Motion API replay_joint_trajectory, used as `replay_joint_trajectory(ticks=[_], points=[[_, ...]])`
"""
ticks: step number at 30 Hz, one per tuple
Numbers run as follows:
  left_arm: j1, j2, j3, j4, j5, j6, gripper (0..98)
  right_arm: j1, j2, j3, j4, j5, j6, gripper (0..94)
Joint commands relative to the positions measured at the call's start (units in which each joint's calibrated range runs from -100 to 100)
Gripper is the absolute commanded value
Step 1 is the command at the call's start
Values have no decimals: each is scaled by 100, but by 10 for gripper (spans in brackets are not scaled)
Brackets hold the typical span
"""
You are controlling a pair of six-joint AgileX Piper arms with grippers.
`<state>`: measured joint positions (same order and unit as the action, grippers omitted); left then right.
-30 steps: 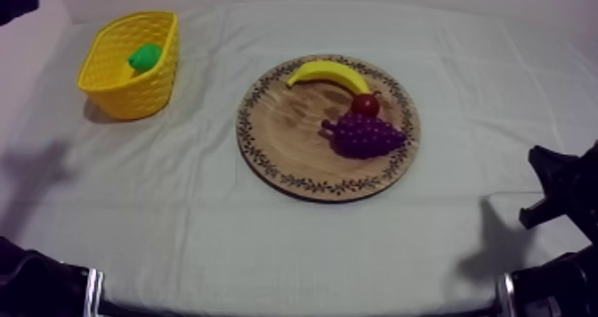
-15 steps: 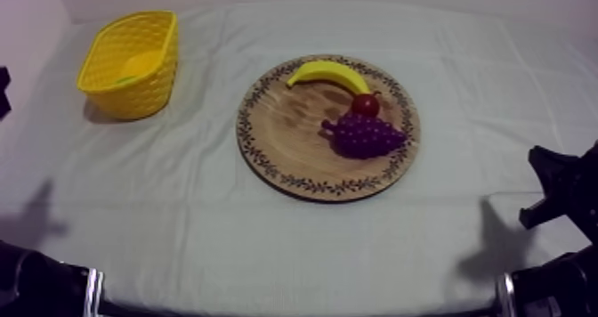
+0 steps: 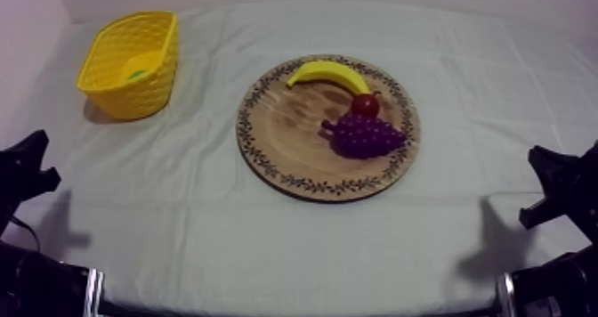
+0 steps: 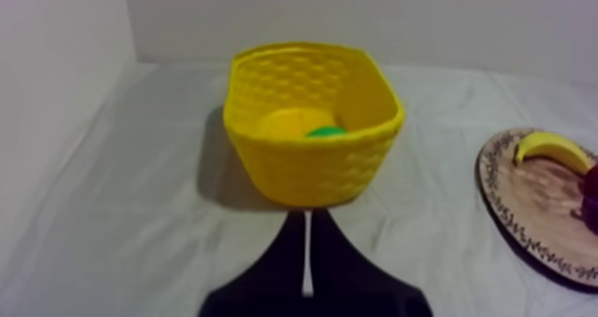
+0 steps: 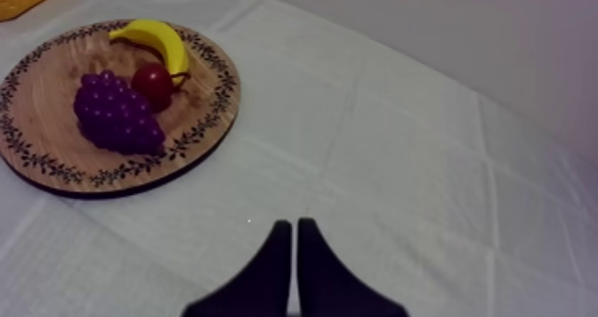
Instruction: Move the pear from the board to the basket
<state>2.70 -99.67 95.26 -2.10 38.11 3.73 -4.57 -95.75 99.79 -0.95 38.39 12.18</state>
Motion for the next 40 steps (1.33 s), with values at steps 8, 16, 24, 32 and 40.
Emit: replay_joint_trajectory(ticks=[8,16,24,32,40], points=[[2,-32,392,12,-351,-216,0,-3,-1,-1,0,0,1,5],[2,-33,406,12,-374,-225,0,-3,-1,-1,0,0,1,5],[2,-33,407,12,-375,423,0,-3,-1,-1,0,0,1,5],[2,-33,407,12,-375,761,0,-3,-1,-1,0,0,1,5],[2,-33,407,12,-375,780,0,-3,-1,-1,0,0,1,5]])
